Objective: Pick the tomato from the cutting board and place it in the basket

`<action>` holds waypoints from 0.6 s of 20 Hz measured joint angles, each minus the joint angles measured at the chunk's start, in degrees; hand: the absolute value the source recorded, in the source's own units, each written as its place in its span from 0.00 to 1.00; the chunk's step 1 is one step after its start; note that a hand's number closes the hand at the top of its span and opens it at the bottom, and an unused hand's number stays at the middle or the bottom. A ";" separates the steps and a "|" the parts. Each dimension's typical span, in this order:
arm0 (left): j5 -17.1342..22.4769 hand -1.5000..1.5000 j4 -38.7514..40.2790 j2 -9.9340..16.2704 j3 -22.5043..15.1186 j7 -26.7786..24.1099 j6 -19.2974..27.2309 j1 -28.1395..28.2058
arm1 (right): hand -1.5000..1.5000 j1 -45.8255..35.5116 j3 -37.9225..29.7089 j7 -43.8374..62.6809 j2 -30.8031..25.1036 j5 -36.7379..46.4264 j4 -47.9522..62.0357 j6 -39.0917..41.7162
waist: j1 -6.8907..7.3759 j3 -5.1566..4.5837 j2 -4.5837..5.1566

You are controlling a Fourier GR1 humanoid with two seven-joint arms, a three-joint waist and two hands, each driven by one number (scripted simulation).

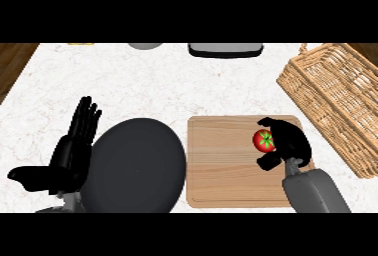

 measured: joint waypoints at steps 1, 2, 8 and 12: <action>-0.29 0.50 0.19 -0.05 0.09 0.01 0.22 -0.31 | 1.00 0.05 0.81 -0.27 -0.23 0.56 -0.23 0.75 | -0.03 0.00 -0.01; -0.39 0.50 0.04 0.01 0.07 -0.01 0.11 -0.14 | 1.00 -0.37 1.30 -1.44 -0.42 1.16 1.16 0.57 | 0.03 -0.04 -0.04; 0.14 0.50 0.66 0.24 1.24 -0.81 -1.10 -0.52 | 1.00 -2.43 1.84 -5.51 -0.89 3.60 4.51 0.84 | 0.00 -0.26 -0.30; -0.51 0.50 1.93 -0.61 1.08 -0.52 -0.72 -1.69 | 1.00 -3.72 2.60 -5.78 0.11 6.15 5.33 0.78 | -0.06 -0.19 -0.19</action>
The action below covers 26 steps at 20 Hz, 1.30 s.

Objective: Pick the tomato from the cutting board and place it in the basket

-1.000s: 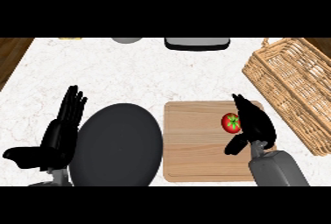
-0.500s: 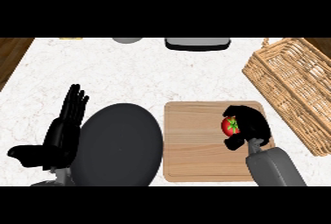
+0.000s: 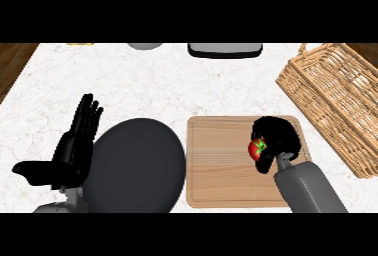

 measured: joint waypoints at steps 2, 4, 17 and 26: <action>-0.20 0.50 -0.03 -0.32 -0.01 -1.20 -0.07 1.12 | 1.00 0.99 0.63 0.39 0.45 1.03 -2.05 0.42 | -0.04 0.03 0.03; -0.15 0.50 0.53 -0.16 0.10 -1.20 -0.36 0.47 | 1.00 -1.91 -1.58 2.65 2.01 2.14 2.78 -2.52 | 0.32 -0.03 0.17; 0.17 0.50 0.76 -0.51 -1.97 -0.86 -2.33 -2.51 | 1.00 -23.44 -18.83 31.27 6.18 11.94 21.71 -23.73 | 5.71 0.24 2.43; -0.17 0.50 1.27 -0.48 -1.93 -0.12 -2.07 -3.43 | 1.00 -37.78 -21.40 32.64 7.96 21.95 27.16 -39.93 | 5.11 0.20 1.72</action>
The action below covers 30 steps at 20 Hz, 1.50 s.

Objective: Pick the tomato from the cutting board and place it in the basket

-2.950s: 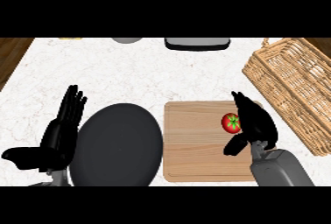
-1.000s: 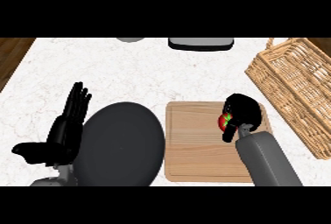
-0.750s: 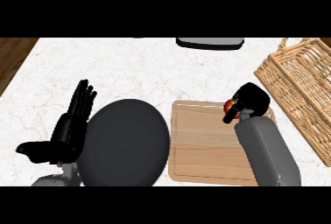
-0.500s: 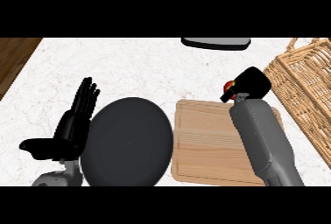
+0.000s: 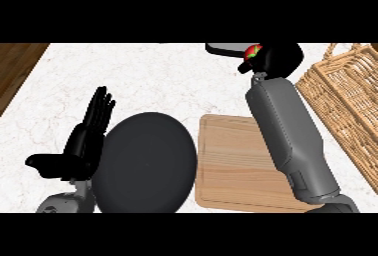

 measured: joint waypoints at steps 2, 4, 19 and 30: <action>-0.07 0.50 0.30 -0.30 0.01 0.13 0.31 -0.23 | 1.00 -3.09 -0.28 0.54 0.20 1.45 1.80 -2.19 | -0.27 -0.02 -0.14; -0.30 0.50 0.28 -0.40 -0.18 0.08 0.44 0.23 | 1.00 -6.68 -0.95 1.31 0.32 3.19 3.28 -3.20 | -0.49 -0.04 -0.30; 0.65 0.50 -0.54 0.62 2.41 -0.71 0.64 3.25 | 1.00 -12.79 -8.01 9.05 -0.88 14.65 9.94 -1.39 | -4.08 -0.08 -1.39; 0.02 0.50 -2.68 0.44 2.24 0.75 1.50 4.42 | 1.00 -4.83 -12.15 6.63 -2.58 17.16 2.11 -0.60 | -5.49 0.00 -1.79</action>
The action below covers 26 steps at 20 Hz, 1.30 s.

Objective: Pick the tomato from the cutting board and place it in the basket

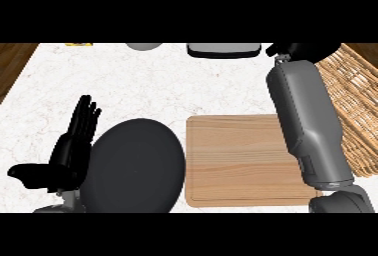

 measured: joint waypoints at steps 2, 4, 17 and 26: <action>-0.46 0.50 -0.69 -0.31 -0.49 -0.13 0.27 0.85 | 1.00 1.85 -0.46 -0.29 -0.11 0.27 -2.34 0.59 | -0.06 0.00 -0.03; -0.25 0.50 -0.27 -0.11 -0.07 -0.04 0.13 0.58 | 1.00 4.00 -0.91 -0.85 -0.22 0.07 -4.73 1.32 | -0.20 0.00 -0.03; -0.26 0.50 2.39 -0.62 0.60 -1.96 -0.24 -0.34 | 1.00 17.56 -2.45 -5.17 -0.32 -4.69 -16.92 6.79 | 0.02 0.00 0.15; 0.16 0.50 -1.18 0.32 0.88 0.62 -1.16 0.64 | 1.00 24.59 -2.95 -7.94 -0.14 -7.95 -20.10 3.35 | 0.43 -0.12 0.11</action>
